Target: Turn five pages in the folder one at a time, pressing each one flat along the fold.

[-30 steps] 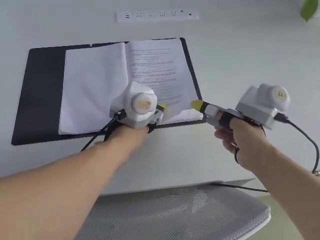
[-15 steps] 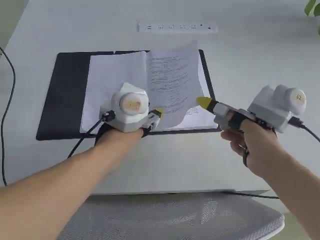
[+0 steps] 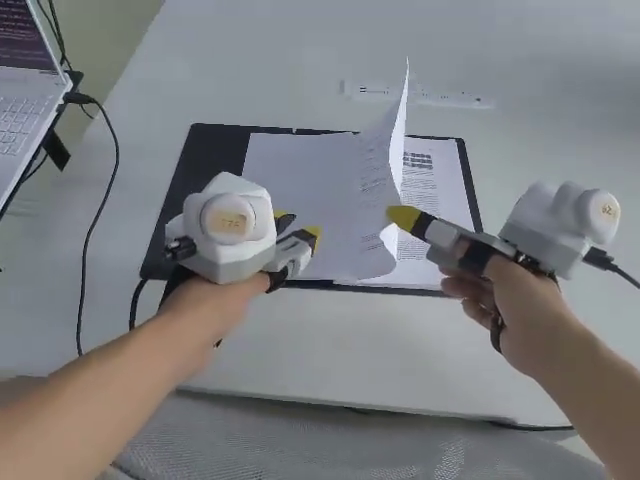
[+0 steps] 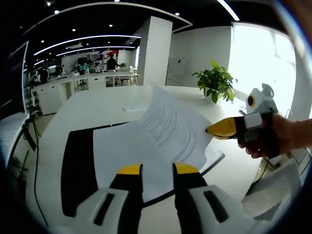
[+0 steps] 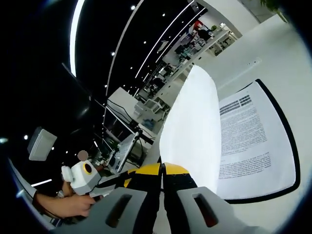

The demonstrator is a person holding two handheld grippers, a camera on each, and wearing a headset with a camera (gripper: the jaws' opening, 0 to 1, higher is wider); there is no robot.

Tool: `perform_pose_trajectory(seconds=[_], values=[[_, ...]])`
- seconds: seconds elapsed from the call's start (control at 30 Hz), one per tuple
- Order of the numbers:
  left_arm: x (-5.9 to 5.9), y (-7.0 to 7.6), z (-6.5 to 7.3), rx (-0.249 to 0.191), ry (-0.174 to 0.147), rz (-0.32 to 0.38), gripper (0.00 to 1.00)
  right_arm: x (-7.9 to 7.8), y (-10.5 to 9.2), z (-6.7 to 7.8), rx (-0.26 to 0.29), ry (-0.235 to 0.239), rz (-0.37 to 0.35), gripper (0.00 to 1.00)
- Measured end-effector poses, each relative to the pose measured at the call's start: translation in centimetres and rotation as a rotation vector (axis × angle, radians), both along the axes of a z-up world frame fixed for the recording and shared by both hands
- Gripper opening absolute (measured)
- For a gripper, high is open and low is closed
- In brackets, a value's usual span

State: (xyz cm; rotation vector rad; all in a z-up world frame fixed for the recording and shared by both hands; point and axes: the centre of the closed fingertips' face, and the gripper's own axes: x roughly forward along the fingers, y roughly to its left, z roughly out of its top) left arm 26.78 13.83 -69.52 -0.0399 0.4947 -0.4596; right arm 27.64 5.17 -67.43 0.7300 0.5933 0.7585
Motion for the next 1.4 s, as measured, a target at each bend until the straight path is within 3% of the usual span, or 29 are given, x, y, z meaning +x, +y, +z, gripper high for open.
perform_pose_trajectory(seconds=[0.27,0.5,0.67,0.93,1.03,1.2,1.4], values=[[-2.0,4.8,0.9,0.001,0.001,0.066,0.21,-0.5,5.2,-0.3,-0.002,0.005,0.084,0.0],[-3.9,8.9,0.7,0.022,0.017,0.112,0.21,-0.7,8.7,-1.5,-0.023,0.029,0.139,0.0],[-5.2,10.9,0.4,0.025,0.029,0.145,0.2,-0.9,11.2,-2.7,-0.038,0.044,0.176,0.0],[-6.6,13.5,-0.6,0.038,0.053,0.175,0.21,-1.4,14.8,-5.5,-0.09,0.097,0.214,0.0],[-6.9,14.4,-1.1,0.039,0.061,0.184,0.21,-0.6,15.4,-7.1,-0.103,0.12,0.217,0.0],[-6.8,14.9,-1.8,0.046,0.079,0.182,0.2,0.0,16.1,-9.7,-0.122,0.169,0.229,0.0],[-5.8,14.7,-2.5,0.044,0.086,0.173,0.21,0.4,16.3,-11.3,-0.132,0.203,0.225,0.0]])
